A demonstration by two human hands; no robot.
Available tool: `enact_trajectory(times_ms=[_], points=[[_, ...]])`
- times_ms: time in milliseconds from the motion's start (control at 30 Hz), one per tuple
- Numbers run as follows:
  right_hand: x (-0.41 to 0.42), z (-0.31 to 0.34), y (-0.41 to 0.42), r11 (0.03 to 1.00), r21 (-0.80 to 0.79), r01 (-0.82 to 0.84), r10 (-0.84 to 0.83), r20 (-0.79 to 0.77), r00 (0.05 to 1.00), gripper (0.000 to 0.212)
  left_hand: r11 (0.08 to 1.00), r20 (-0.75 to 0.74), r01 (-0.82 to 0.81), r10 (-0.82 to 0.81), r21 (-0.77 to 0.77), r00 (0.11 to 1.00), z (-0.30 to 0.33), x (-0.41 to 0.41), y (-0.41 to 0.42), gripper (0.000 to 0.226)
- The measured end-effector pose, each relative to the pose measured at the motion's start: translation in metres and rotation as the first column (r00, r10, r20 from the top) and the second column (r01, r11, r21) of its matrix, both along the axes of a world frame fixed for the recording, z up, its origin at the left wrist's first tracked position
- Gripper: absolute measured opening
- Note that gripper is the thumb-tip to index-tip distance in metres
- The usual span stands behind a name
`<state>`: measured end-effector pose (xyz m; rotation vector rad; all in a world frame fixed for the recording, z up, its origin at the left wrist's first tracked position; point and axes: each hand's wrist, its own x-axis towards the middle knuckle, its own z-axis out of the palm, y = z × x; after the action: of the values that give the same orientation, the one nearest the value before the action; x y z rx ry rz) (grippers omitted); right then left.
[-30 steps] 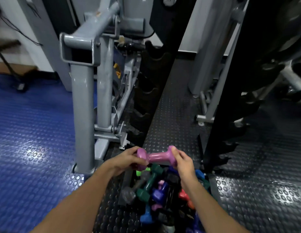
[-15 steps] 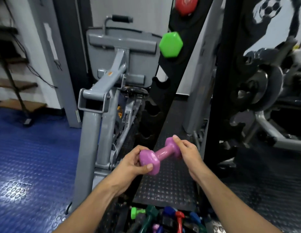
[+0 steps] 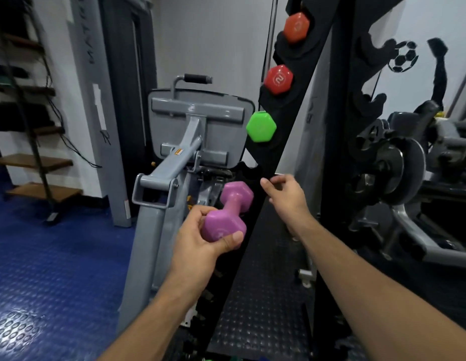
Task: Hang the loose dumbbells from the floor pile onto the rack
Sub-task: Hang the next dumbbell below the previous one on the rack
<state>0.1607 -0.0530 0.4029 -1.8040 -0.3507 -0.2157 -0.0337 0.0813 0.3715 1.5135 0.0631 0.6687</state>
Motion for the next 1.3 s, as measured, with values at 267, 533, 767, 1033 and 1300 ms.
enact_trajectory(times_ms=[267,533,767,1033,1300], points=[[0.014,0.000,0.014,0.980,-0.197,0.025,-0.016,0.049,0.999,0.050,0.973,0.049,-0.196,0.191,0.126,0.980,0.045,0.040,0.017,0.049],[0.015,-0.014,0.010,0.964,-0.258,0.060,-0.013,0.180,0.983,0.055,0.939,0.057,-0.214,0.206,0.268,0.977,0.061,0.112,0.027,0.056],[0.018,-0.026,0.006,0.981,-0.193,-0.007,0.046,0.200,0.979,0.064,0.912,0.028,-0.183,0.186,0.368,0.982,0.063,0.142,0.035,0.057],[0.031,-0.039,0.009,0.991,-0.127,-0.030,0.052,0.172,0.984,0.067,0.893,0.009,-0.141,0.152,0.428,0.988,0.065,0.158,0.039,0.052],[0.040,-0.046,0.011,0.995,-0.090,-0.043,0.056,0.152,0.987,0.066,0.889,0.003,-0.086,0.094,0.450,0.996,0.063,0.168,0.028,0.053]])
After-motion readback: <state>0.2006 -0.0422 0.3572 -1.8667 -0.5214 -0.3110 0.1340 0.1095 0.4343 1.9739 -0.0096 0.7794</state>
